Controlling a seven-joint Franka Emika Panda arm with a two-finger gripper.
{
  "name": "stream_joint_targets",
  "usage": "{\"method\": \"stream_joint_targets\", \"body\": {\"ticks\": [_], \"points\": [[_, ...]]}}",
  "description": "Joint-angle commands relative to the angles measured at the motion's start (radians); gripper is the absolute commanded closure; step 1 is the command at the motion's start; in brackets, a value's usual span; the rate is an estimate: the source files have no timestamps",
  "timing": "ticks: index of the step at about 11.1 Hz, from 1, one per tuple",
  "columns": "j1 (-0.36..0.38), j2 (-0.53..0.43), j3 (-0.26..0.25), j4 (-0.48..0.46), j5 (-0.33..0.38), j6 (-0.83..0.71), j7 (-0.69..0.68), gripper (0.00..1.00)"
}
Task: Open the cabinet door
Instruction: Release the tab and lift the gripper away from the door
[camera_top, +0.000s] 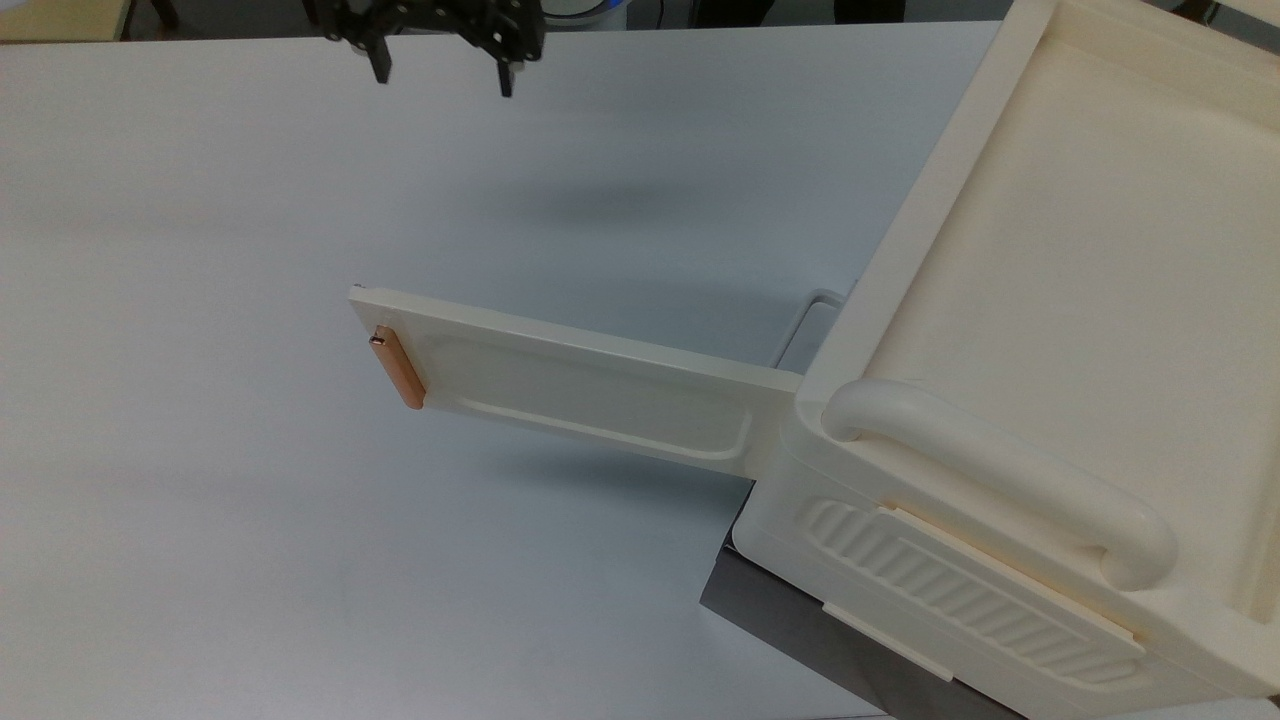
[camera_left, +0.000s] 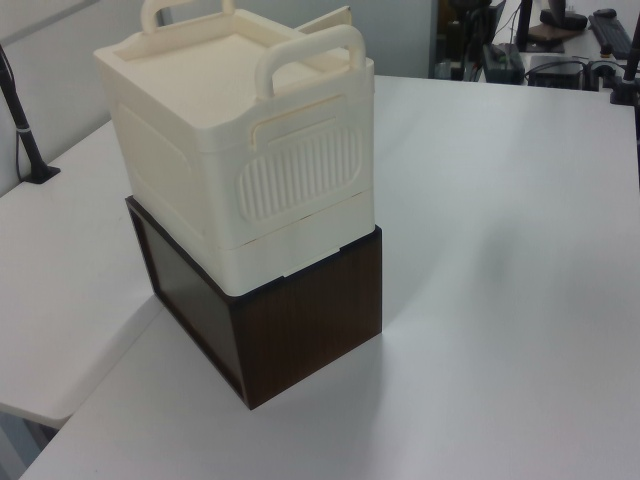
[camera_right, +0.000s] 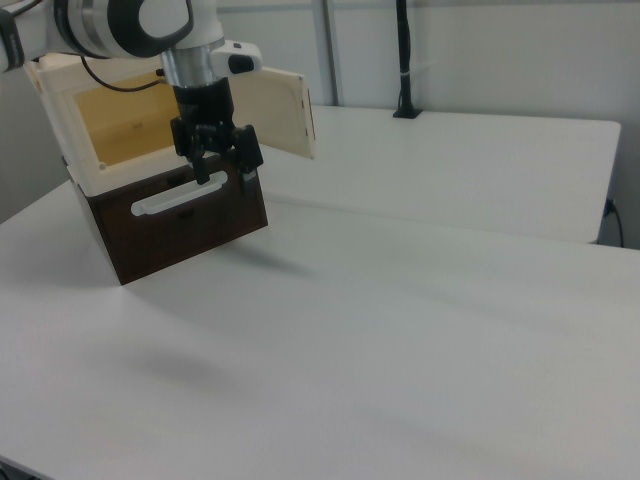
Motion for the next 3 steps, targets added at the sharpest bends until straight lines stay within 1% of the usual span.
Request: {"method": "stream_joint_targets", "body": {"ticks": [1, 3], "points": [[-0.095, -0.071, 0.081, -0.065, 0.001, -0.011, 0.019, 0.0], [-0.089, -0.068, 0.083, -0.069, -0.005, -0.008, 0.019, 0.0]]}}
